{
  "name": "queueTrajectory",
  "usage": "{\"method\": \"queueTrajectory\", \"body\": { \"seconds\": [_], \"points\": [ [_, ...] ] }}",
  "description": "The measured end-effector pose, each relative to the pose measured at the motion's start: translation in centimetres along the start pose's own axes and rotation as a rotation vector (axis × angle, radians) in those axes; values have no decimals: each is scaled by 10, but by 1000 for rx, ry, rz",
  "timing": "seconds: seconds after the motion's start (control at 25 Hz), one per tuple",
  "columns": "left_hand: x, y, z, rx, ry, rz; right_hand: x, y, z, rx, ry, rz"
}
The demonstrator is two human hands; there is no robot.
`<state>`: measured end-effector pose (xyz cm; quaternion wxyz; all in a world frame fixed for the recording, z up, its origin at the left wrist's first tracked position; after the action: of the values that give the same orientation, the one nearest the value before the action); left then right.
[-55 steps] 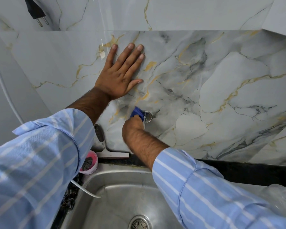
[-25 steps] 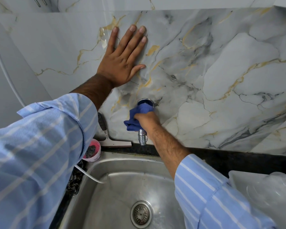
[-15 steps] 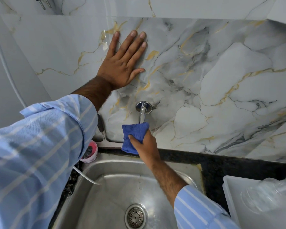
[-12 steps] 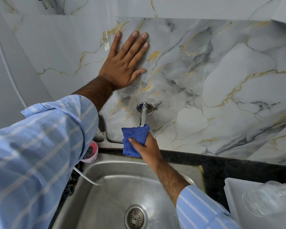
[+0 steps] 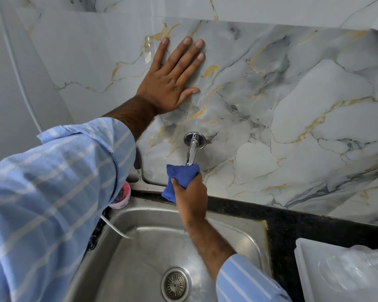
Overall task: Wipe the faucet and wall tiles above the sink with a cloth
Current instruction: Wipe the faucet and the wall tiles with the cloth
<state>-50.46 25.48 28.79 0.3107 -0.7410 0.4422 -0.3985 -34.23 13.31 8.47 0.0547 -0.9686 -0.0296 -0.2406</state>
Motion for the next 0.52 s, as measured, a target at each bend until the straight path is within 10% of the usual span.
{"method": "queueTrajectory", "body": {
  "seconds": [0.24, 0.52],
  "points": [
    [-3, 1, -1, 6, 6, 1, 0, -26, 18, -130, -518, -404],
    [-7, 2, 0, 5, 5, 1, 1, -36, -15, -22, -157, 16]
  ]
}}
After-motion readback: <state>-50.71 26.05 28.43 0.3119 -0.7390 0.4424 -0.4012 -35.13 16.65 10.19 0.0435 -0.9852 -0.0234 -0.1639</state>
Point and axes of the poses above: each hand's wrist, its own y-axis away from the middle knuckle, its own x-axis out of the back of the hand, z = x × y, the point moved 4 cm from there along -y, towards the middle knuckle, and after that the axes turned 6 degrees about x, right-handed, at the moved point
